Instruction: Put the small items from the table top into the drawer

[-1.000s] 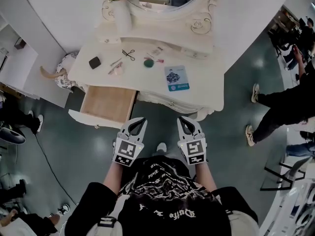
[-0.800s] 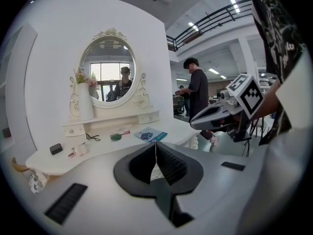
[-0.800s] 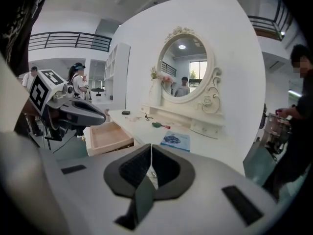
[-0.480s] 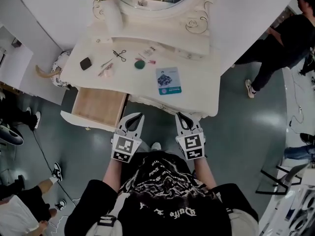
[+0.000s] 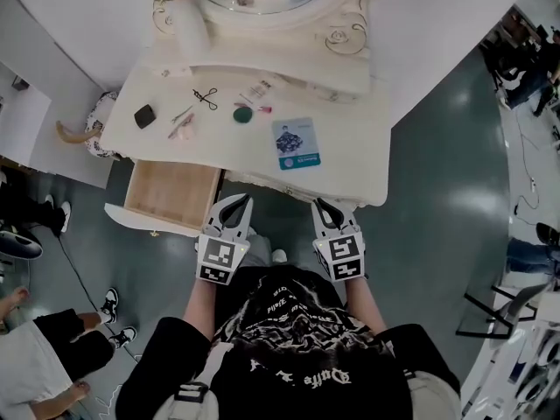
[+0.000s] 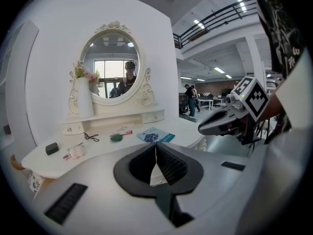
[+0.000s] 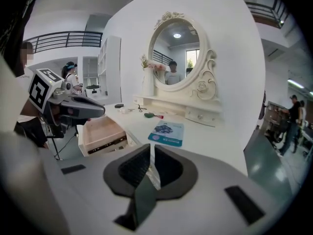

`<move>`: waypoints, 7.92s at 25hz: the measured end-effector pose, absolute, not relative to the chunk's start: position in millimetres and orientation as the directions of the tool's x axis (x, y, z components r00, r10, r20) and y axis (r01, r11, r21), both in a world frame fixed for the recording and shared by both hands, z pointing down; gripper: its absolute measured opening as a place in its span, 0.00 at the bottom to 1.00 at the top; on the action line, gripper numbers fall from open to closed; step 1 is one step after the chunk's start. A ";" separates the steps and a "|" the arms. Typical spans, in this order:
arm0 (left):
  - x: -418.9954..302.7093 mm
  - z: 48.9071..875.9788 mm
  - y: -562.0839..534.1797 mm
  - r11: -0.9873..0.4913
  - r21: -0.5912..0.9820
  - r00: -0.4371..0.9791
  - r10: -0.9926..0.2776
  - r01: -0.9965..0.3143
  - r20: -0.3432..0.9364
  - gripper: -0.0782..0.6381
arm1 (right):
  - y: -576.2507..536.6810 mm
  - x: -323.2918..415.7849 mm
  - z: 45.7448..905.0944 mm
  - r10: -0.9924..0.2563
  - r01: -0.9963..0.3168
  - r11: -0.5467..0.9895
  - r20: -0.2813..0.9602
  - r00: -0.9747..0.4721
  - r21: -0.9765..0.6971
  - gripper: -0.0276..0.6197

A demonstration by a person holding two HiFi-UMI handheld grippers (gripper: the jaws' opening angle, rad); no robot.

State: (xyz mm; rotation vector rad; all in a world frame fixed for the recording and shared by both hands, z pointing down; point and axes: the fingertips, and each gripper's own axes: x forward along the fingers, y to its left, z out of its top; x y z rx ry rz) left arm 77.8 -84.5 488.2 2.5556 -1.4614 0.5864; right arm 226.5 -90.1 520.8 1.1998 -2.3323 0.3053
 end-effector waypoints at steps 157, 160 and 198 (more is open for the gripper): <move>-283.0 509.2 -15.9 0.280 0.047 -0.229 -0.861 -0.959 0.454 0.13 | -119.1 -174.7 651.0 -0.021 -0.126 0.990 0.836 -0.548 -0.058 0.11; -290.3 510.0 -15.9 0.287 0.048 -0.234 -0.857 -0.957 0.460 0.13 | -121.4 -185.6 658.9 -0.020 -0.134 0.989 0.841 -0.541 -0.063 0.11; -333.1 531.3 12.4 0.332 0.059 -0.257 -0.820 -0.941 0.511 0.13 | -108.5 -212.0 723.7 0.119 -0.184 0.959 0.897 -0.426 -0.215 0.46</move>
